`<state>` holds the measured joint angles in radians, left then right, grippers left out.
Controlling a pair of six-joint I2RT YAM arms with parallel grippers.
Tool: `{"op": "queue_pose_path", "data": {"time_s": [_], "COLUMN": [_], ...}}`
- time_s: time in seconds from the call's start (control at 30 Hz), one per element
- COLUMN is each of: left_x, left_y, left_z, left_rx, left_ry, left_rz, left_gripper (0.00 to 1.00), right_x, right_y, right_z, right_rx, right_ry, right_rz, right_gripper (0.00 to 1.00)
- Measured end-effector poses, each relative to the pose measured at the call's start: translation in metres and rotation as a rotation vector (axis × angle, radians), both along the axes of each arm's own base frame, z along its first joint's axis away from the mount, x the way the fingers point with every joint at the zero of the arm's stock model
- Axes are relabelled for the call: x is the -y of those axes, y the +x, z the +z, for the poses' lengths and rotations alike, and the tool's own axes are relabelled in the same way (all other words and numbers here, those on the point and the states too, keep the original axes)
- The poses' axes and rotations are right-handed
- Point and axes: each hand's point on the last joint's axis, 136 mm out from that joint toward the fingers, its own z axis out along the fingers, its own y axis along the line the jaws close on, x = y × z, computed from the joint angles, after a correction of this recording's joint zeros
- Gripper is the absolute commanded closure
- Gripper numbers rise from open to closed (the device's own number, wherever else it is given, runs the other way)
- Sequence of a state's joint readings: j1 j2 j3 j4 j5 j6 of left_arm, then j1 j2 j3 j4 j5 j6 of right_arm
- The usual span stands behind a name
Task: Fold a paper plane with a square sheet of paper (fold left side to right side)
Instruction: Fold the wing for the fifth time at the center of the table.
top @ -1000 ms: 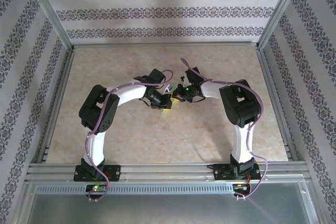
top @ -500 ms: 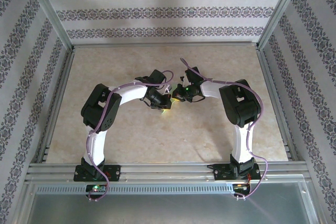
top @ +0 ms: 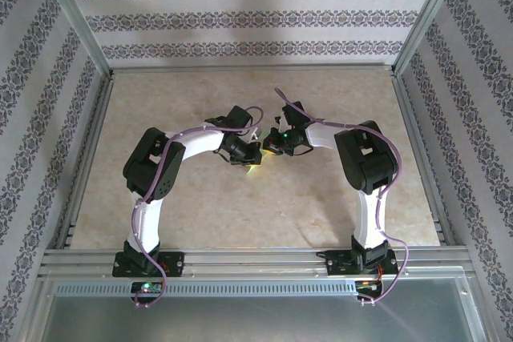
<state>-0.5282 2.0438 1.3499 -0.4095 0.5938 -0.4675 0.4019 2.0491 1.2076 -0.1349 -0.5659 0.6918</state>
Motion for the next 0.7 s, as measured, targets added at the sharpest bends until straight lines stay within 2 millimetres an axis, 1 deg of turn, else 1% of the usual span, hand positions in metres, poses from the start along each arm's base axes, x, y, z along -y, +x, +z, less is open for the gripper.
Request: {"op": "queue_pose_path", "data": {"time_s": [0.7], "left_x": [-0.0028], "left_y": [0.0012], "left_z": [-0.0047], "left_rx": [-0.003], "left_ry": [-0.001], "left_rz": [0.013], "left_gripper": [0.99], "right_x": [0.0001], "right_y": [0.0000], "right_z": [0.0000], "right_rx": [-0.006], "right_ry": [-0.011], "right_rz": [0.014], "right_gripper": [1.00]}}
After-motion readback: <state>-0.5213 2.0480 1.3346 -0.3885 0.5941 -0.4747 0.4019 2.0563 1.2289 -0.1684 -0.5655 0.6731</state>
